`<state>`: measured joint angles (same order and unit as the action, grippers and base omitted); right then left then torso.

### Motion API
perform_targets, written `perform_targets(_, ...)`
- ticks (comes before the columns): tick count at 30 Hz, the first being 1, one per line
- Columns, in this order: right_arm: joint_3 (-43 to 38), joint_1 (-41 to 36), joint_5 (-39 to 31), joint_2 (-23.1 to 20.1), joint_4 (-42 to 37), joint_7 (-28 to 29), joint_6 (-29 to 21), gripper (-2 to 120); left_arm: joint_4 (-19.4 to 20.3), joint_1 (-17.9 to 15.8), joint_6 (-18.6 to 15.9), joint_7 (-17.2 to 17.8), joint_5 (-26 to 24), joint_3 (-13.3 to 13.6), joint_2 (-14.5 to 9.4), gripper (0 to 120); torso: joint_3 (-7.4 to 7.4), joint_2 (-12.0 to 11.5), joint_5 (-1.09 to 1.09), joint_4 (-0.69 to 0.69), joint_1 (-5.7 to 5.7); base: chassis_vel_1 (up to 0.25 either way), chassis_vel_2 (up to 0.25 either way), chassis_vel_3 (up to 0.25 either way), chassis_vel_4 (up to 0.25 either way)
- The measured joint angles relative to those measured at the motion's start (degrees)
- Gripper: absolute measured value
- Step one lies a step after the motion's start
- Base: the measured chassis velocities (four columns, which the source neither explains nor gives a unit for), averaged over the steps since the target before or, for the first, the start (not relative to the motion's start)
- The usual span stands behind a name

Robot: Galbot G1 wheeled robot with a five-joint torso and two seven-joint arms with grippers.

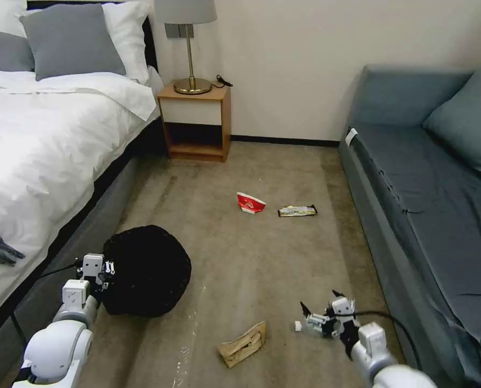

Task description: Pick up the trash bin, then pick up the garbage on the floor and place it into the trash bin.

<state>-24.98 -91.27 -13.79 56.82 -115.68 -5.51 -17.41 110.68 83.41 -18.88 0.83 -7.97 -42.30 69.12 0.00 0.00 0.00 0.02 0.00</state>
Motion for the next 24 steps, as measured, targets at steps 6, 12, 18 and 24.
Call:
perform_targets(6, 5.2, 9.0, -3.3, -10.1, 4.2, -8.5, 0.5, 100, 1.5, -0.8, -3.0, -0.3, 1.0, 0.4, 0.7, 3, 0.0, 0.0, 0.01, -0.01, 0.0, 0.0, 0.0, 0.0, 0.0)
perform_targets(12, 14.6, 19.3, -2.7, -16.2, 7.6, -15.2, 1.7, 100, 2.5, -1.7, -6.1, -0.5, 1.6, 1.0, 0.9, 3, 0.0, 0.0, 0.0, -0.02, 0.0, 0.0, 0.0, 0.0, 0.0)
perform_targets(18, 26.2, 30.8, -1.8, -19.1, 9.7, -19.1, 1.3, 100, 2.8, -0.9, -5.8, -0.8, 3.0, 1.5, 2.3, 3, 0.0, 0.0, 0.0, -0.01, 0.0, 0.0, 0.0, 0.0, 0.0)
perform_targets(24, 35.1, 38.2, 1.3, -17.7, 11.8, -23.2, 0.7, 100, 3.2, -0.3, -5.3, -1.2, 4.1, 1.7, 1.9, 3, 0.0, 0.0, 0.0, -0.01, 0.0, 0.0, 0.0, 0.0, 0.0)
